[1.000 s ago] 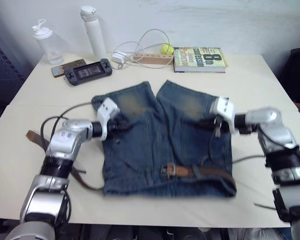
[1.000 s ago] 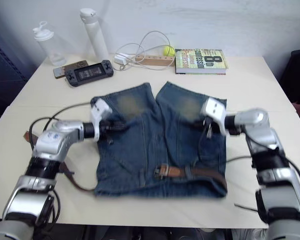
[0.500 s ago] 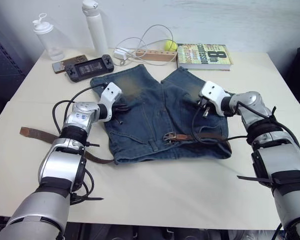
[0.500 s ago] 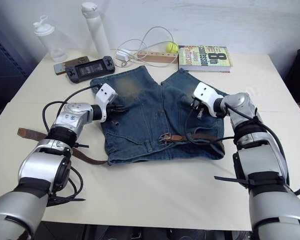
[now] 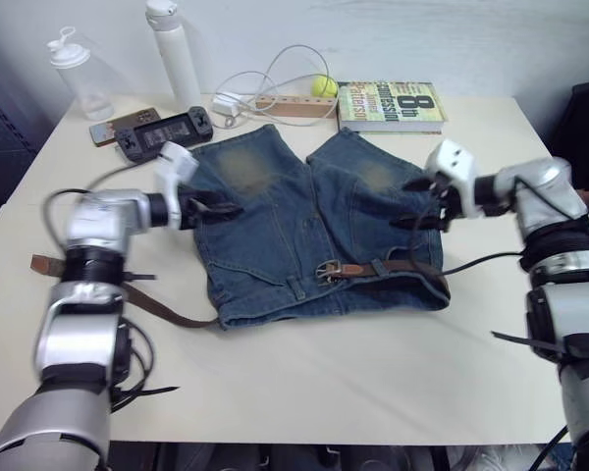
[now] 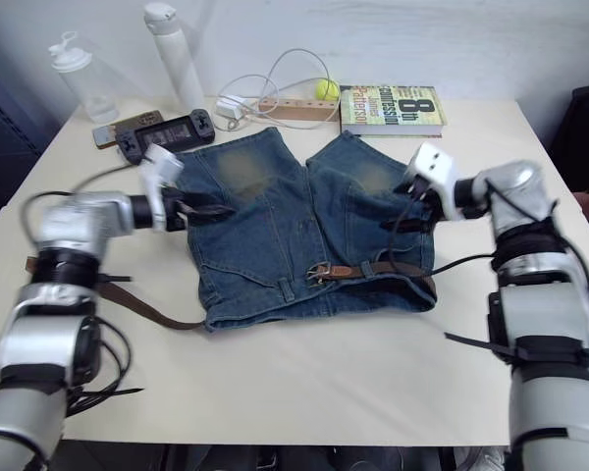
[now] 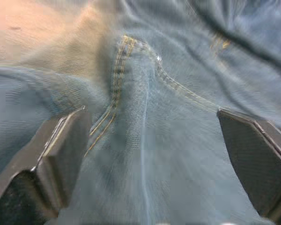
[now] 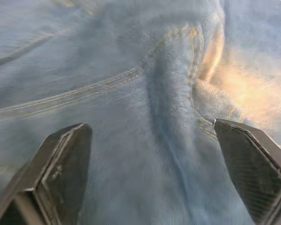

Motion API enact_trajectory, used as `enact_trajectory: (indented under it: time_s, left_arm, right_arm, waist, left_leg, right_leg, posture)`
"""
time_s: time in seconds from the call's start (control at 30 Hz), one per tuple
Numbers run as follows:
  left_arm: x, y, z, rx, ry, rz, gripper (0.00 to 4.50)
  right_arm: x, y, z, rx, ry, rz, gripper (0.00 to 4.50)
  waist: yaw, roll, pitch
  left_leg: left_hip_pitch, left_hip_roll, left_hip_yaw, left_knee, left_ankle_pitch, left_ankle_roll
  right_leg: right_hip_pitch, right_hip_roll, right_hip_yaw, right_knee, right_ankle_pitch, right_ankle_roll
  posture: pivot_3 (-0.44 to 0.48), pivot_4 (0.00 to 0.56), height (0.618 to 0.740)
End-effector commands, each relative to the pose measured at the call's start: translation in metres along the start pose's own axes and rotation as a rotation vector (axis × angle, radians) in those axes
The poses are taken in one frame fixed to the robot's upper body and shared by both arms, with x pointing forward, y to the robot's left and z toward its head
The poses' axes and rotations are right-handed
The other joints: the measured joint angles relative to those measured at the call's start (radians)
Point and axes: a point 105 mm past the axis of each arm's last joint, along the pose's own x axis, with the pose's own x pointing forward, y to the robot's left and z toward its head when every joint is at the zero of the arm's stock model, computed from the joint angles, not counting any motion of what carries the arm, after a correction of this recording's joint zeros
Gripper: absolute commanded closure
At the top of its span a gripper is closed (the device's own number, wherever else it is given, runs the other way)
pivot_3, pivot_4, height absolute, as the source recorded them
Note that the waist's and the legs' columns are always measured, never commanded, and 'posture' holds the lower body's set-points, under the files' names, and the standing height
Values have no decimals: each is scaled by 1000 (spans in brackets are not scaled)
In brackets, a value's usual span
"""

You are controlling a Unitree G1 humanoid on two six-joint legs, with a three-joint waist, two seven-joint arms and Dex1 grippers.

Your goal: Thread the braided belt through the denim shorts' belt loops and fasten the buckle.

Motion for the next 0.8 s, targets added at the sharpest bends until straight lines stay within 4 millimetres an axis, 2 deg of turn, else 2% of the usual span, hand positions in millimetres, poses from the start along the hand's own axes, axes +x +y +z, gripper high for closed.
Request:
enact_trajectory:
  time_s: [0.03,0.1,0.17,0.23,0.3,0.37,0.43,0.53,0.57,0.67,0.8]
  left_arm:
    - [-29,-33,35,-29,-131,-38,48]
    - [-40,-41,37,-35,-139,2,48]
    - [-61,-46,33,-164,-100,48,48]
    - [-70,-50,30,-239,-107,53,48]
    - [-90,-30,0,-340,-79,170,48]
    - [-109,-5,-34,-421,-53,401,48]
    - [-120,12,-48,-500,-118,599,48]
    - [-131,25,-56,-585,-193,821,48]
    - [-134,29,-59,-627,-217,916,48]
    - [-136,31,-65,-713,-239,1106,48]
    - [-137,30,-66,-836,-273,1235,48]
  right_arm:
    - [-10,5,41,-208,-87,34,0]
    - [-11,10,42,-251,-64,50,0]
    - [-15,36,57,-258,-136,197,0]
    - [-18,51,65,-247,-172,274,0]
    - [-20,72,76,-195,-190,392,0]
    - [-22,91,82,-147,-195,506,0]
    - [-23,97,88,-144,-217,541,0]
    - [-17,96,93,-141,-235,553,0]
    - [-14,95,92,-143,-234,552,0]
    - [-5,91,88,-159,-223,539,0]
    - [-1,88,87,-177,-224,516,0]
  waist:
    - [4,0,0]
    - [12,0,0]
    - [15,-1,1]
    - [17,-2,1]
    - [18,-1,2]
    - [12,0,2]
    - [16,-5,5]
    - [20,-19,7]
    - [21,-20,7]
    - [39,-21,6]
    - [55,-22,6]
  left_leg:
    - [1,0,0,0,0,0]
    - [2,0,-1,3,-1,-1]
    - [3,0,-2,3,-1,-2]
    - [2,0,-3,3,-2,-2]
    - [2,0,-3,3,-2,-2]
    - [3,0,-2,2,-2,-2]
    - [4,0,-3,1,-2,-3]
    - [4,1,-6,4,-3,-5]
    - [4,1,-6,4,-4,-6]
    - [3,0,-5,4,-7,-8]
    - [1,0,-4,5,-6,-6]
  right_leg:
    - [1,0,0,0,0,0]
    - [2,0,0,1,0,0]
    - [4,-1,0,1,0,0]
    - [4,0,-1,1,0,0]
    - [4,0,-1,1,0,0]
    - [4,-1,0,0,0,0]
    - [4,-1,0,0,0,-1]
    - [4,-1,-2,-1,0,-3]
    - [4,-1,-3,-1,1,-3]
    - [5,-2,-3,-2,1,-2]
    - [4,-1,-5,-2,1,-2]
  posture:
    - [0,150,708]
    - [0,150,708]
    - [0,150,708]
    - [0,150,708]
    - [0,150,708]
    - [0,150,708]
    - [0,150,708]
    - [0,150,708]
    - [0,150,708]
    - [0,150,708]
    - [0,150,708]
